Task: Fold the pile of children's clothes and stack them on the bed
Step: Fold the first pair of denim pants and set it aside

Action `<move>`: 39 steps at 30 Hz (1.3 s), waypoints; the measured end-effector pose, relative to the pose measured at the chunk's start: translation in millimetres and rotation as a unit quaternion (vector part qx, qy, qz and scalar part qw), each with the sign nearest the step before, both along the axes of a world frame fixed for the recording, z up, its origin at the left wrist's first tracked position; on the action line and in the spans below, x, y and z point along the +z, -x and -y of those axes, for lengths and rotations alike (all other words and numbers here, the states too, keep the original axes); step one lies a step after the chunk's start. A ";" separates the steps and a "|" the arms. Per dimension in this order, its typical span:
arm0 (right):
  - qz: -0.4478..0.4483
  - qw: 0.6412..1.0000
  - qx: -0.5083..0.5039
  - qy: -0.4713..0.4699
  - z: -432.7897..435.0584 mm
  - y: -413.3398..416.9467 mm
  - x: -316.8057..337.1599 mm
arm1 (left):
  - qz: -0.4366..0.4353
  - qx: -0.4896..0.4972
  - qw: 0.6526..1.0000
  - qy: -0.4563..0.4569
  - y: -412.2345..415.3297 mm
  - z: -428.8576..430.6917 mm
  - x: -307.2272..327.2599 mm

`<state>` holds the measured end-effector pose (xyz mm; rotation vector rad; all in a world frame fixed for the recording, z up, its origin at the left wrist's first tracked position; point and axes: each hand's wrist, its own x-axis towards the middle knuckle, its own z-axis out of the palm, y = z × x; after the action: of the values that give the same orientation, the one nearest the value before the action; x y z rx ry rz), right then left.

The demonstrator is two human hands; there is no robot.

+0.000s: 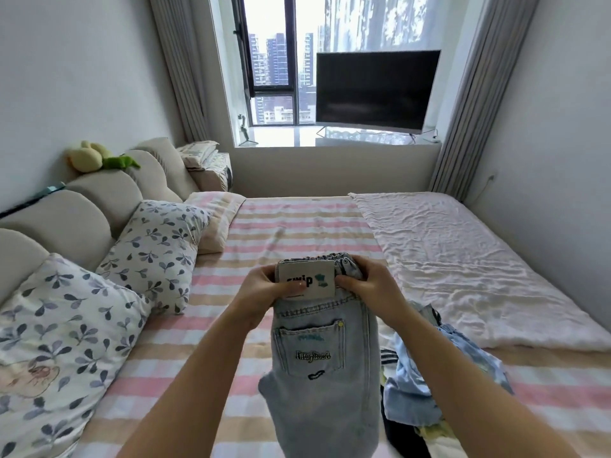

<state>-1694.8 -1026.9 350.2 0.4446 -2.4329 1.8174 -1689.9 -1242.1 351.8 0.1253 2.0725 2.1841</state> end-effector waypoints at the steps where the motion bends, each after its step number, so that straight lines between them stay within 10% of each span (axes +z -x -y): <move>1: 0.006 1.000 -0.012 -0.005 2.8 11.6 1.1 | 0.002 0.000 1.000 0.001 13.6 0.7 -0.3; 18: -0.142 0.986 -0.081 0.038 35.4 116.8 84.6 | -0.201 0.099 0.974 0.011 109.3 11.5 75.9; 31: 0.151 0.983 -0.064 -0.079 16.1 66.2 -184.3 | 0.109 0.042 0.980 0.161 63.8 -5.3 -186.1; 39: 0.295 0.951 -0.048 -0.084 -4.8 -76.4 -336.4 | 0.154 0.074 0.972 0.163 -74.9 -22.9 -335.5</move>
<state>-1618.4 -1022.1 13.8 -0.2574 -2.9278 1.9178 -1615.0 -1219.2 16.3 -0.3860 2.2710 1.7578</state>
